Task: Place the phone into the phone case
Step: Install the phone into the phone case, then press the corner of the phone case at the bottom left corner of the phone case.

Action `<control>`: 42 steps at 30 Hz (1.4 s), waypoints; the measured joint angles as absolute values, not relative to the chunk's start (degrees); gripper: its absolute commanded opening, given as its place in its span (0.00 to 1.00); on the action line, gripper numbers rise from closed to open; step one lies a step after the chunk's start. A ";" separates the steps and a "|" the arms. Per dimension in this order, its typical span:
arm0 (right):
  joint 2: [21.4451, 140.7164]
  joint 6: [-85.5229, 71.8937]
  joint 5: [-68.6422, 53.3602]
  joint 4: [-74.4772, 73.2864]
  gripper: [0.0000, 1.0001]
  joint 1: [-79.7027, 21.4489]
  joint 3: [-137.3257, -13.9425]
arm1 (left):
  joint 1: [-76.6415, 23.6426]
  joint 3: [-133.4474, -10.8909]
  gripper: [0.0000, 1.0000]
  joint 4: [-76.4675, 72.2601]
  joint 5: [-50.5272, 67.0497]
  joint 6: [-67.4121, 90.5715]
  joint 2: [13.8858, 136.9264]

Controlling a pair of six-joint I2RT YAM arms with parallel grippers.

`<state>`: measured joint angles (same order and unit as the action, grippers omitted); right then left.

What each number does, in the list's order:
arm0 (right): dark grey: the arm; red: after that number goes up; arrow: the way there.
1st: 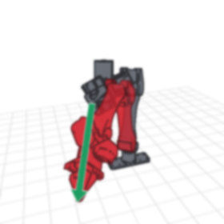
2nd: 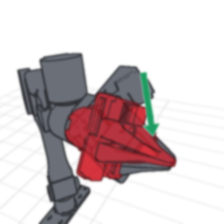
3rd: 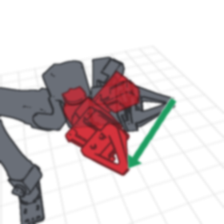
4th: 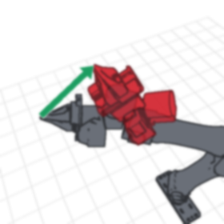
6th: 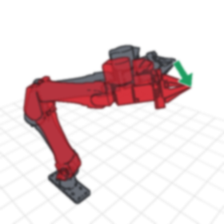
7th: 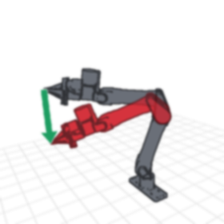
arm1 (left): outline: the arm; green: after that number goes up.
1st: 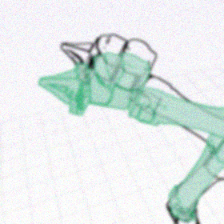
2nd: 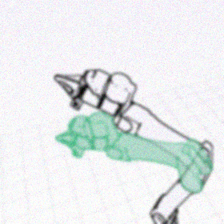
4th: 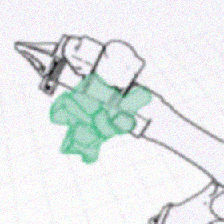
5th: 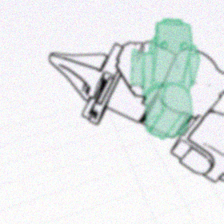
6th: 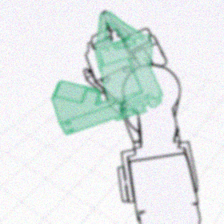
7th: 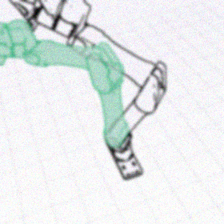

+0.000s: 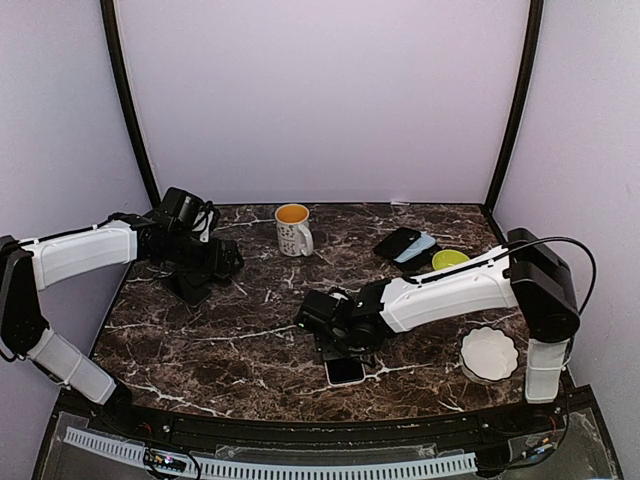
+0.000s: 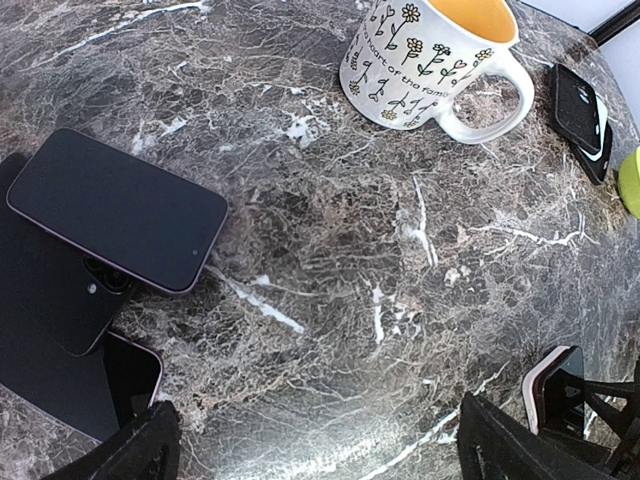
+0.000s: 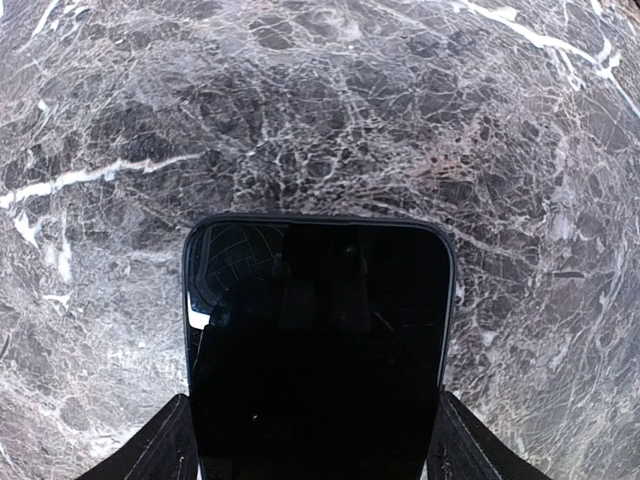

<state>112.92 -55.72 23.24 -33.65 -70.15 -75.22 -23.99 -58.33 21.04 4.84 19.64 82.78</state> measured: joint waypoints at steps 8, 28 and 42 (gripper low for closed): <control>112.99 -58.52 23.77 -34.41 0.84 -70.24 -75.46 | -23.99 -58.33 0.99 21.04 4.86 19.49 82.78; 108.49 -54.96 19.59 -36.03 0.76 -70.04 -75.57 | -30.70 -57.60 0.88 20.29 3.81 13.58 80.18; 98.56 -55.79 11.42 -24.40 0.36 -66.78 -59.46 | -54.65 -52.80 0.43 14.96 13.43 25.52 80.34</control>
<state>98.56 -55.79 11.42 -24.40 -66.78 -59.46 -54.65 -52.80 14.96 13.43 25.52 80.34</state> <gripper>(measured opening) 0.389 0.444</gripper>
